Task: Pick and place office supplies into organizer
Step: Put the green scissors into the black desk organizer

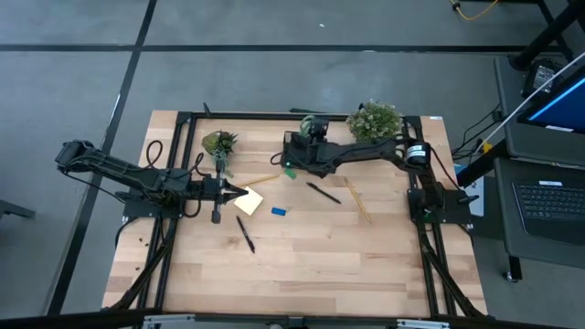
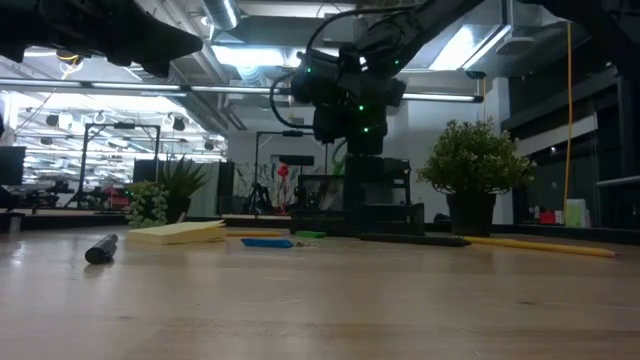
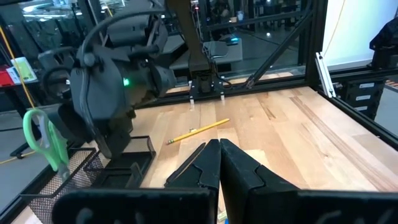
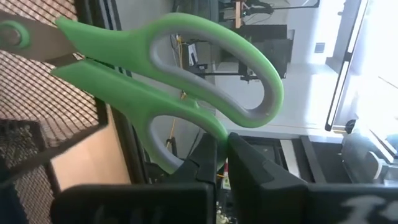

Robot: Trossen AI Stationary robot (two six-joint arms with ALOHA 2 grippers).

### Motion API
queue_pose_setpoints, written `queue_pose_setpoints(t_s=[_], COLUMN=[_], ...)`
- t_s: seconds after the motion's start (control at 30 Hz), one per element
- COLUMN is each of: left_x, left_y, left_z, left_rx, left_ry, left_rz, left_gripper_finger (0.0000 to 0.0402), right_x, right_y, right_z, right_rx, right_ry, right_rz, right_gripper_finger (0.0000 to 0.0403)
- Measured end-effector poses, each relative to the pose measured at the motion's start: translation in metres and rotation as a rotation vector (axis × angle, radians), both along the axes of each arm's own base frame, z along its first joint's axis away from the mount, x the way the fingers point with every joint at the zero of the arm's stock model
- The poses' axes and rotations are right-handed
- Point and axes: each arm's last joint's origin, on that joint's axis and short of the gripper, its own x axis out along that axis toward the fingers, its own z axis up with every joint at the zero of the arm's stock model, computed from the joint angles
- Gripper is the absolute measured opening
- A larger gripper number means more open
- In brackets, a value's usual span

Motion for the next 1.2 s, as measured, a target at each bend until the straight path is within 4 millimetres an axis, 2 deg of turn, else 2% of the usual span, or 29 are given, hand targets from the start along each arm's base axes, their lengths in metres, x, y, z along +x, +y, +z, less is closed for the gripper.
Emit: queue_pose_setpoints(t_s=[0.1,0.33,0.47,0.9,1.2], left_x=[0.000,0.000,0.000,0.000,0.000], left_y=[0.000,0.000,0.000,0.000,0.000], left_z=[0.000,0.000,0.000,0.000,0.000], left_rx=[0.000,0.000,0.000,0.000,0.000], left_ry=[0.000,0.000,0.000,0.000,0.001], left_rz=[0.000,0.000,0.000,0.000,0.000], left_gripper_finger=[0.0002,0.0003,0.0002,0.0002,0.0002], right_x=[0.000,0.000,0.002,0.005,0.011], right_y=[0.000,-0.002,-0.003,0.003,0.002], right_z=[-0.001,-0.002,-0.002,-0.002,0.009], right_rx=[-0.001,0.026,0.052,0.054,0.044], right_ry=[0.000,-0.006,-0.040,-0.048,-0.085], right_rz=[-0.001,0.005,0.016,0.035,0.036], right_gripper_finger=[0.0024,0.0090,0.0112,0.0137,0.0158])
